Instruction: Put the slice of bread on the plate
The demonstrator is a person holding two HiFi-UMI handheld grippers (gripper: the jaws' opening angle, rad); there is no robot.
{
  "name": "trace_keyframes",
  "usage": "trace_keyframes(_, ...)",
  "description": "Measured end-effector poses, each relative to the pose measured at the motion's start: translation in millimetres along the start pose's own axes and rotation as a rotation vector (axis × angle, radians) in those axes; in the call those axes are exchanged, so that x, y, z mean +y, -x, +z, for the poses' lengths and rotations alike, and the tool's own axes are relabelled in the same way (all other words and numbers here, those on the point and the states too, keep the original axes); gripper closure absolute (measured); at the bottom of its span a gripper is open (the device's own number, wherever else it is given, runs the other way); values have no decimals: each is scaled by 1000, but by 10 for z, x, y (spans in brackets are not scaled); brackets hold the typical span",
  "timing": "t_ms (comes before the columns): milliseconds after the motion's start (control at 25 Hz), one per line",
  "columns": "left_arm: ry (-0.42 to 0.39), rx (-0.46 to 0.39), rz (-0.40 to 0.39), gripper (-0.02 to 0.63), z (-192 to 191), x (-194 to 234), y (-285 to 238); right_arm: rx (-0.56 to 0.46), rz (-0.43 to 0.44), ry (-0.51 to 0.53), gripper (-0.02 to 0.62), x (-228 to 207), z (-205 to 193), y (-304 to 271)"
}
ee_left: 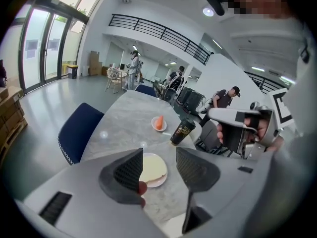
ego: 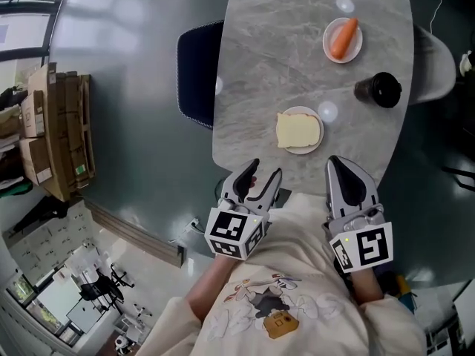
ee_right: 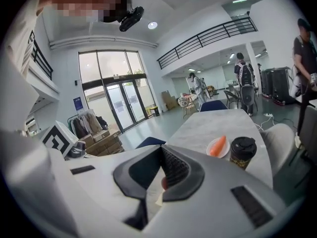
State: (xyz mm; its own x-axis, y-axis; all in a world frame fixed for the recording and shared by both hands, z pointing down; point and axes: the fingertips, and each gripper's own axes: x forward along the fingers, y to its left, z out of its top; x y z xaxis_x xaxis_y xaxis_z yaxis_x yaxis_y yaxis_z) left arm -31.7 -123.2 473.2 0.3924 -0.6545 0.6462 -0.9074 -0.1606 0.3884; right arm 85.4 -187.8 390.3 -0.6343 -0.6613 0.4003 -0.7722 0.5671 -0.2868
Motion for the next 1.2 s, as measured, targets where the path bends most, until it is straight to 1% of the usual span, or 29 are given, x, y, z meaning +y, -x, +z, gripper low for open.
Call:
trace_keyframes(120, 25, -30, 5, 391, 4, 11, 117, -29, -31, 15, 591, 25, 88, 48)
trace_keyframes(240, 17, -53, 40, 472, 67, 33, 255, -41, -49, 38, 589, 80, 183, 145)
trace_keyframes(280, 10, -61, 53, 517, 114, 23, 292, -42, -51, 57, 590, 95, 221, 182)
trace_keyframes(360, -3, -77, 72, 585, 228, -14, 351, -43, -50, 86, 589, 112, 292, 241)
trace_keyframes(400, -5, -82, 73, 595, 278, -39, 371, -47, -47, 89, 591, 117, 322, 262)
trace_keyframes(520, -9, -96, 66, 595, 371, -134, 417, -56, -30, 100, 591, 130, 385, 299)
trace_keyframes(680, -50, -99, 72, 595, 393, -286, 444, -57, -14, 118, 591, 96, 389, 380)
trace_keyframes(920, -11, -76, 52, 595, 276, -376, 331, -46, -5, 138, 591, 48, 366, 470)
trace_keyframes(1200, -9, -93, 63, 595, 286, -635, 263, -49, 2, 123, 589, -146, 310, 690)
